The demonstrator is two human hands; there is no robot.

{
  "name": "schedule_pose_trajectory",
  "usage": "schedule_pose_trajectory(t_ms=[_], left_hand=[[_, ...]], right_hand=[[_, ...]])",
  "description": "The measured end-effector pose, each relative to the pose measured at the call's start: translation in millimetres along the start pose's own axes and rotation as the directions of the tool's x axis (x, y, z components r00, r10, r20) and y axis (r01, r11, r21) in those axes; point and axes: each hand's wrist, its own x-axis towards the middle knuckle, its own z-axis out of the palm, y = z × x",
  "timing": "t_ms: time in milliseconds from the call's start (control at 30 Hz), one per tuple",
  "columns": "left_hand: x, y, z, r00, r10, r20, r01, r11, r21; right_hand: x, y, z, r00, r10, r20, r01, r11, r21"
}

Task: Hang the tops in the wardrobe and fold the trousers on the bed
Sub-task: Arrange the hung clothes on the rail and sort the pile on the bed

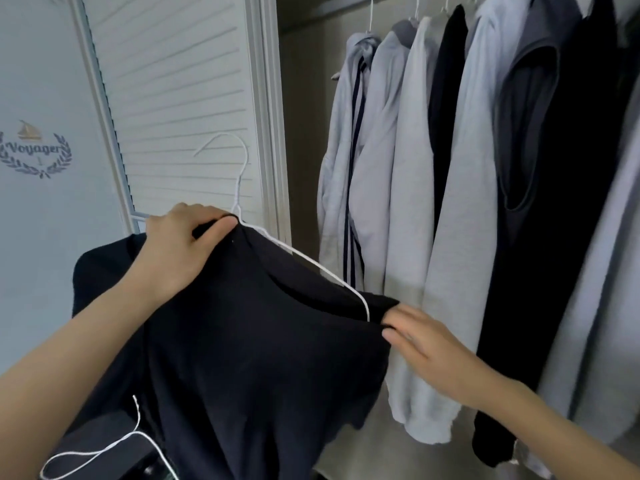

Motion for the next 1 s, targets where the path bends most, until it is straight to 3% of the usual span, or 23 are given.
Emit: schedule_pose_trajectory(t_ms=[233, 333, 433, 533, 600, 700, 767, 833, 900, 1000], left_hand=[[-11.4, 28.5, 37.1, 0.980, 0.149, 0.136, -0.149, 0.989, -0.005], [-11.0, 25.1, 39.1, 0.969, 0.220, 0.112, -0.222, 0.975, 0.007], [-10.6, 4.5, 29.8, 0.975, 0.210, 0.071, -0.213, 0.977, 0.025], [-12.1, -18.9, 23.1, 0.989, 0.135, 0.055, -0.137, 0.990, 0.038], [-13.3, -29.7, 23.8, 0.997, 0.069, 0.027, -0.071, 0.996, 0.046], [-12.3, -37.4, 24.7, 1.000, 0.026, -0.010, -0.025, 0.998, 0.054], [-12.5, -37.7, 23.0, 0.990, 0.135, 0.032, -0.139, 0.981, 0.137], [-13.6, -34.8, 23.3, 0.949, 0.289, 0.123, -0.313, 0.901, 0.301], [-15.7, -29.6, 26.7, 0.929, 0.331, 0.163, -0.369, 0.843, 0.391], [-14.9, -21.8, 31.1, 0.983, 0.174, 0.064, -0.184, 0.958, 0.221]], right_hand=[[34.2, -46.6, 4.3, 0.977, 0.088, -0.192, -0.037, 0.967, 0.254], [36.6, -55.2, 3.1, 0.943, 0.178, -0.281, -0.083, 0.944, 0.319], [36.4, -48.2, -17.3, 0.924, 0.215, -0.317, -0.103, 0.936, 0.335], [36.1, -34.8, -40.0, 0.934, 0.246, -0.259, -0.134, 0.913, 0.384], [35.1, -26.3, -52.4, 0.955, 0.222, -0.200, -0.149, 0.934, 0.324], [34.3, -20.0, -70.6, 0.987, 0.161, -0.030, -0.157, 0.984, 0.086], [36.9, -15.1, -82.4, 0.980, 0.136, 0.148, -0.109, 0.978, -0.180], [40.6, -13.2, -93.0, 0.962, 0.112, 0.251, 0.009, 0.901, -0.434], [43.4, -19.3, -97.7, 0.973, 0.044, 0.228, 0.064, 0.891, -0.449], [47.1, -29.0, -89.4, 0.990, -0.047, 0.132, 0.093, 0.927, -0.364]])
